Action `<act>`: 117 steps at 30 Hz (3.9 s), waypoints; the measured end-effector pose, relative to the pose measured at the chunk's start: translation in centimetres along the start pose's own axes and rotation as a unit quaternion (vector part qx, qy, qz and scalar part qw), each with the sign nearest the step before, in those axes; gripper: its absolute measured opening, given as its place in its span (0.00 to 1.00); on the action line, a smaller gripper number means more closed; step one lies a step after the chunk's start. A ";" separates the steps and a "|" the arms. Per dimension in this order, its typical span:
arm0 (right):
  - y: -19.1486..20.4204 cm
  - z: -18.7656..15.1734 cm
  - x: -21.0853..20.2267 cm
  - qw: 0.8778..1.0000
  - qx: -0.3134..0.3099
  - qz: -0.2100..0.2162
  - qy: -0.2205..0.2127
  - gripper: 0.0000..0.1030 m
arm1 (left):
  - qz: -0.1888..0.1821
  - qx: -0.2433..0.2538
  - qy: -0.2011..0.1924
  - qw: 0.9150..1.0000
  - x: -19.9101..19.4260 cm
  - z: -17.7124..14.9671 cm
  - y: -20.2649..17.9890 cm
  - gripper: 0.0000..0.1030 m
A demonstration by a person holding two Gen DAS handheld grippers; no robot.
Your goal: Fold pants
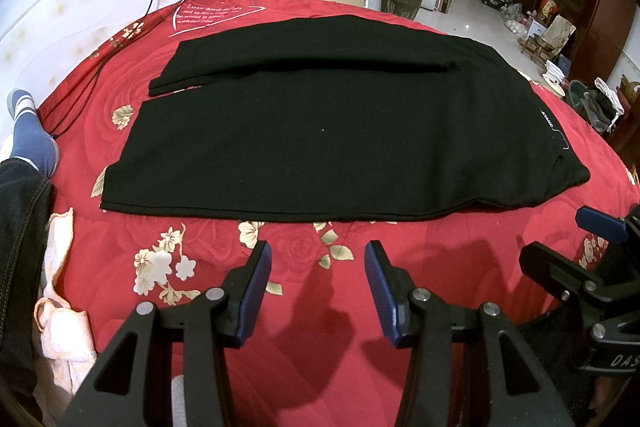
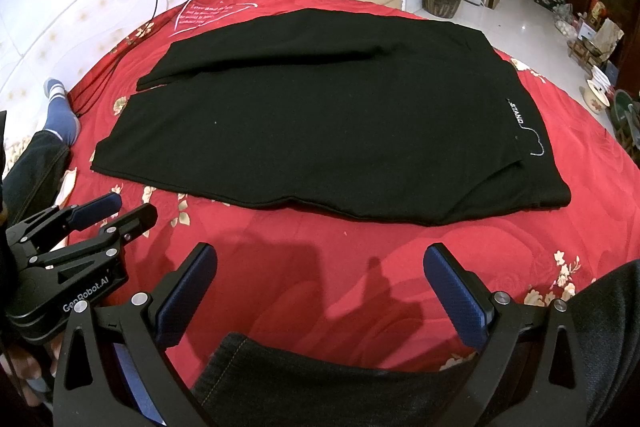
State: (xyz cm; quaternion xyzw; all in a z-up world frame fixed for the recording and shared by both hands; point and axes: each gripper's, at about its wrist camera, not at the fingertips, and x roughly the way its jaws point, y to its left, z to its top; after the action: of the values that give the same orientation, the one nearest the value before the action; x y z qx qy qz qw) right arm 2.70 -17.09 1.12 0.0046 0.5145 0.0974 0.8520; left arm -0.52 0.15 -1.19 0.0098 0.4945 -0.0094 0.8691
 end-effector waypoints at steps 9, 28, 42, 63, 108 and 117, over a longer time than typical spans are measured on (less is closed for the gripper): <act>0.0 0.0 0.0 1.000 0.000 0.000 0.001 1.00 | 0.000 0.000 0.000 1.000 0.0 0.0 0.0 0.50; -0.1 0.0 0.1 1.000 0.000 0.000 0.002 1.00 | 0.001 0.003 0.001 1.000 0.2 -0.2 -0.2 0.50; 0.4 -0.1 -0.3 1.000 -0.003 0.005 0.010 1.00 | 0.003 0.003 -0.005 1.000 -0.4 0.1 -0.1 0.50; 0.1 0.8 -0.5 0.999 0.020 0.024 0.022 0.92 | -0.008 -0.008 0.005 1.000 0.1 0.4 0.1 0.50; -2.5 9.4 4.1 0.994 0.035 0.092 0.050 0.67 | -0.020 -0.028 0.010 0.999 4.4 9.1 2.4 0.50; -7.0 19.5 8.8 0.997 0.025 0.073 0.020 0.71 | -0.002 -0.041 -0.015 0.999 10.1 19.3 6.7 0.62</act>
State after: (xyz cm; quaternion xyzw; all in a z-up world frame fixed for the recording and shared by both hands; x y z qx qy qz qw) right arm 24.92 -20.62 1.86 0.0611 0.5322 0.1468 0.8315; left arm 21.45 6.25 0.03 -0.0268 0.4811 0.0092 0.8762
